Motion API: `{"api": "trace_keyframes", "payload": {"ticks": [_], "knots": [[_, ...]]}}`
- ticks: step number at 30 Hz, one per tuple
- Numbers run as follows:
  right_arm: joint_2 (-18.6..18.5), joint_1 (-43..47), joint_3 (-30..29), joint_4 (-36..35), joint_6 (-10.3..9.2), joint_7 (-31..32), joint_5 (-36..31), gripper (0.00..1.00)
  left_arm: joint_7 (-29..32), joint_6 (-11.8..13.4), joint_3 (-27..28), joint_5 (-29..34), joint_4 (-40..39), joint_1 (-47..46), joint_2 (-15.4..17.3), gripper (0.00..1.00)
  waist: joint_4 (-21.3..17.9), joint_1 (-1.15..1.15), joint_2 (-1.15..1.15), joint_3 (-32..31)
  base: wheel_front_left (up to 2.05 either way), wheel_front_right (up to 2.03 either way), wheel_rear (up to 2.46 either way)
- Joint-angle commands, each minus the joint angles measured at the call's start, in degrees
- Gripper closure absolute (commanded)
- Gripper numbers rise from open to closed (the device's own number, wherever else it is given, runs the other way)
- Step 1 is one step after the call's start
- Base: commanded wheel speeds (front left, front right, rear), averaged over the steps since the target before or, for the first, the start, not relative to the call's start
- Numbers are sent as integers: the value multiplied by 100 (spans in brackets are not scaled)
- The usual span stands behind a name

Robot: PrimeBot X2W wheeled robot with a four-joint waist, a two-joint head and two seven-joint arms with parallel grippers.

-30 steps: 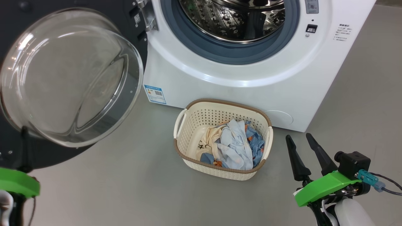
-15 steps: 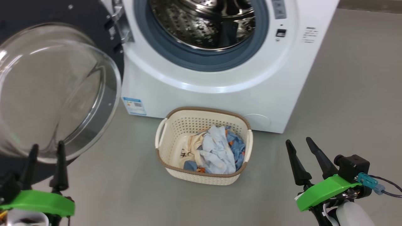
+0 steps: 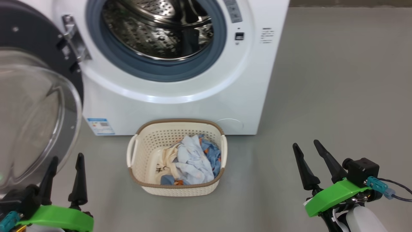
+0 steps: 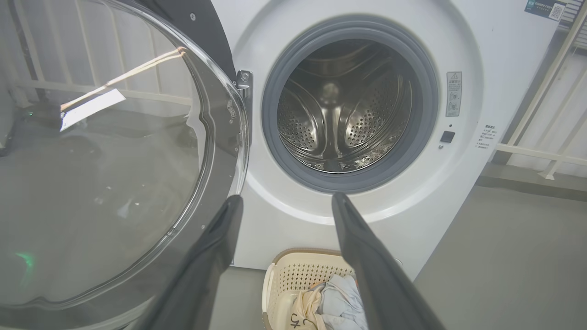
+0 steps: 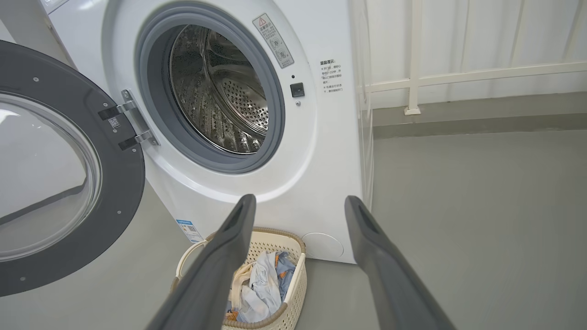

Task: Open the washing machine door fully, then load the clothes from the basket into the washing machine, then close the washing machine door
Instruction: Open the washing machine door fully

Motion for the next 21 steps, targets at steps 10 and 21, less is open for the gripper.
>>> {"api": "trace_keyframes", "payload": {"ticks": [10, 21], "knots": [[-91, -84, 161, -231, 14, -69, -68, 0, -37, -184, 199, 135, -184, -4, -39, 0, -553, 0, 0, -65, 0, 0, 0], [-121, -43, 21, -329, 14, -69, -107, 0, -37, -324, 263, 263, -167, 43, -178, 0, -624, 0, 0, -71, 0, 0, 0]]}}
